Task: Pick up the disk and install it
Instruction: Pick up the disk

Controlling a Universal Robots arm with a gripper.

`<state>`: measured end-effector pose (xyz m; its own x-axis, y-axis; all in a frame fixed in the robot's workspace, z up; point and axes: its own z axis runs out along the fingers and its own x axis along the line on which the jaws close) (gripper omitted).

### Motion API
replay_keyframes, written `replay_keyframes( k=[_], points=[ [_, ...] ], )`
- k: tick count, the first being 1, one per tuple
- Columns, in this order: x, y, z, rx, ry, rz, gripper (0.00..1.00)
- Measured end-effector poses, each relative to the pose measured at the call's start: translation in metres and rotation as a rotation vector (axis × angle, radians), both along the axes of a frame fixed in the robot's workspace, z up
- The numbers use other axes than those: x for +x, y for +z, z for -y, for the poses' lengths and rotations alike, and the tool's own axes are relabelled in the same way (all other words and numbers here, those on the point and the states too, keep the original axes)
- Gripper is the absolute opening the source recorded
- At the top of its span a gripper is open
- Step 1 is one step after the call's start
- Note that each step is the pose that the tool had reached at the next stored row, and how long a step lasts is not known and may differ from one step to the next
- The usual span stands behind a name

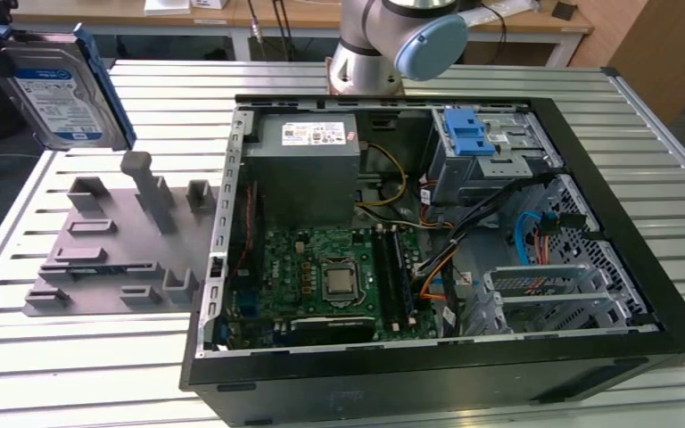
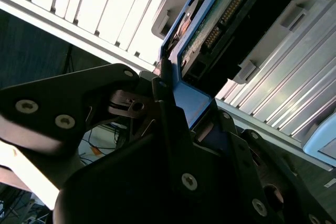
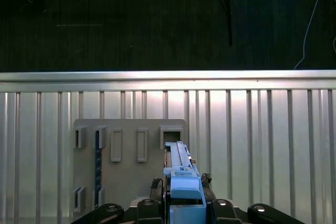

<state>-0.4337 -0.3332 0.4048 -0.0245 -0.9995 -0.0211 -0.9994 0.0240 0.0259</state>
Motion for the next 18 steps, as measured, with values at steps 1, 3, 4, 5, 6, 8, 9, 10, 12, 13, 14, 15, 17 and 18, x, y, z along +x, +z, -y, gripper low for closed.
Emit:
replay_keyframes(
  k=[1,3,4,5,6,8,9,10,12,13,14,15,17,18],
  points=[
    [0.0000,0.0001,0.0000,0.0001,0.000,0.0002,0.36],
    [0.0000,0.0006,0.0000,0.0000,0.000,0.0001,0.36],
    [0.0000,0.0010,0.0000,0.0000,0.000,0.0001,0.36],
    [0.0000,0.0011,0.0000,0.0001,0.000,0.0003,0.36],
    [0.0000,0.0015,0.0000,0.0001,0.000,0.0002,0.36],
    [0.0000,0.0026,0.0000,0.0000,0.000,0.0002,0.36],
    [0.0000,0.0031,0.0000,0.0001,0.000,0.0003,0.36],
    [0.0000,0.0036,0.0000,0.0001,0.000,0.0004,0.36],
    [0.0000,0.0044,0.0000,0.0001,0.000,0.0006,0.36],
    [0.0000,0.0047,0.0000,0.0001,0.000,0.0006,0.36],
    [0.0000,0.0050,0.0000,0.0001,0.000,0.0006,0.36],
    [0.0000,0.0053,0.0000,0.0000,0.000,0.0006,0.36],
    [0.0000,0.0060,0.0000,0.0001,0.000,0.0006,0.36],
    [0.0000,0.0064,0.0000,0.0001,0.000,0.0007,0.36]
  ],
)
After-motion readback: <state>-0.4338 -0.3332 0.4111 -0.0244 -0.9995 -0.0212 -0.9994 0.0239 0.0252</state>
